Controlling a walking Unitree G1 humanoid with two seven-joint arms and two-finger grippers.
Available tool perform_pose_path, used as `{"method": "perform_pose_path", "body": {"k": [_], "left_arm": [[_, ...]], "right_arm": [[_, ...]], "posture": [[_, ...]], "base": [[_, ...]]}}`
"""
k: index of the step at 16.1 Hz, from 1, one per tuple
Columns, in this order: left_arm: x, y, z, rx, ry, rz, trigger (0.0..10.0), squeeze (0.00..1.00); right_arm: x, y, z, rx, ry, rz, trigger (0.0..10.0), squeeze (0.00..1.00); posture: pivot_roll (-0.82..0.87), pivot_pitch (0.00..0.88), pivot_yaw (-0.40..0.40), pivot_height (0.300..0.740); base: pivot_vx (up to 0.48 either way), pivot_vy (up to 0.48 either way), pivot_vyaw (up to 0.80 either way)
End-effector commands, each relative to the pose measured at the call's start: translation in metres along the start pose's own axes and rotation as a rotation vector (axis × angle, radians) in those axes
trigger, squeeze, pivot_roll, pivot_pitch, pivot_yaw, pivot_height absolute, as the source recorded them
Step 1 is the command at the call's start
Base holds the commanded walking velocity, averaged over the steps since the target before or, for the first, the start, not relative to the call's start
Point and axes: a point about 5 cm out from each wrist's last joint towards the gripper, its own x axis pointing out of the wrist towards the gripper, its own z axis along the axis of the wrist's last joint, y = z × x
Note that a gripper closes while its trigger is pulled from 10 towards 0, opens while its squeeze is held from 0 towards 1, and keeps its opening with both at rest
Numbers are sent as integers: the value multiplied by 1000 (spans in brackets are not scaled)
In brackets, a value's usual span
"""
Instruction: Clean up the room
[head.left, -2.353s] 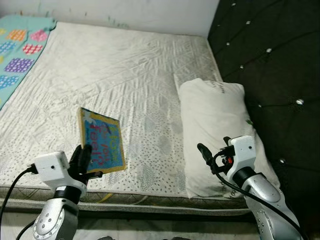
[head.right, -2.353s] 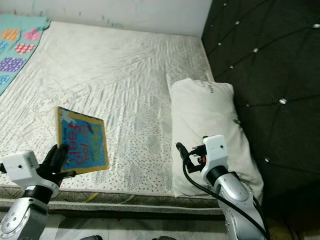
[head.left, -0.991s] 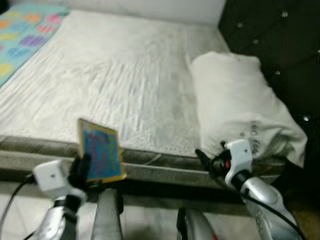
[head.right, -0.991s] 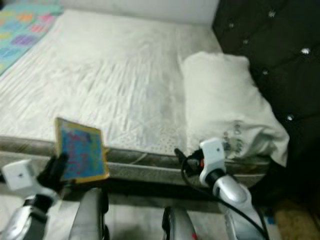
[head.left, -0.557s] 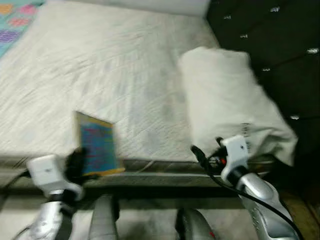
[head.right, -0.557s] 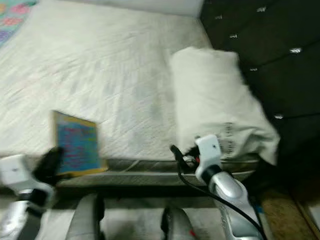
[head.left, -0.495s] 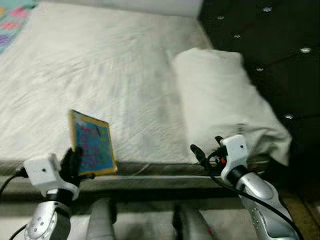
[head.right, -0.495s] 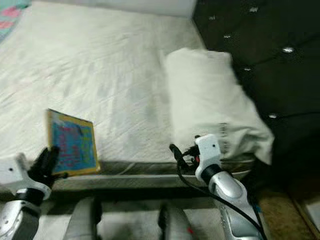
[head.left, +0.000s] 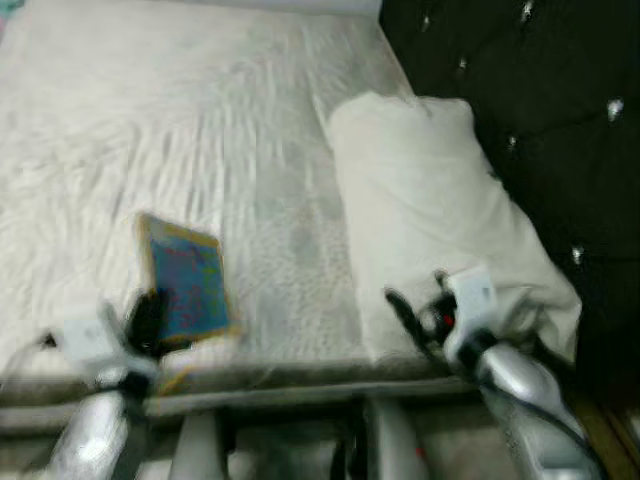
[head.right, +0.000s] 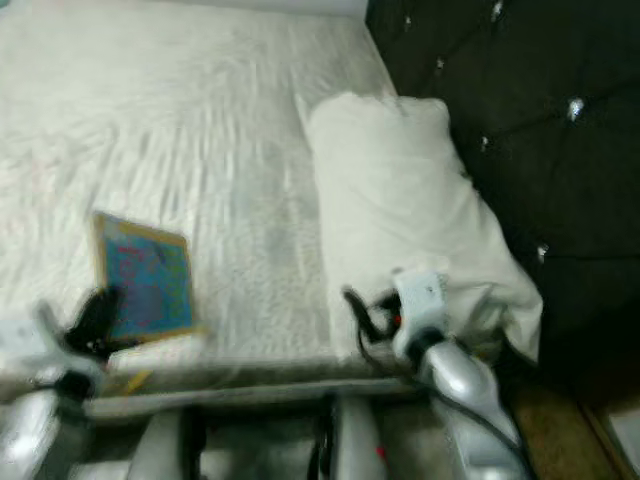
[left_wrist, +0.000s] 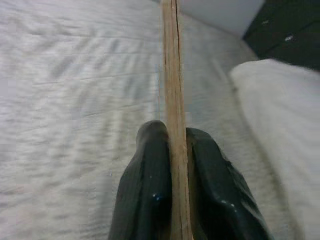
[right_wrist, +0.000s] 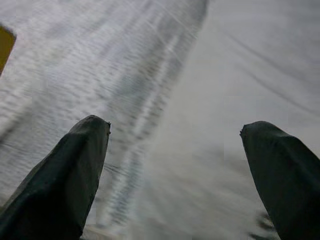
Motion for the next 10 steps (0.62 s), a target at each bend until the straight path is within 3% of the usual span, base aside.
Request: {"method": "perform_pose_path", "body": {"k": [1,9,10], "left_arm": [[-2,-1,5,13,-17,-15,0,0],[2,-2,3,4,-15,-12,0,0],[2,-2,4,3,-15,-13,0,0]], "right_arm": [[-2,-2,-1,-1,0,-13,10000,0],[0,0,1,-28,-8,7,10000,0],[1,0,2,-31,-10,10,10000,0]], "posture": [[-54,167,-102,597],[-56,165,-105,597],[-56,165,-105,597]], "base": [[0,0,0],[0,0,0],[0,0,800]]}}
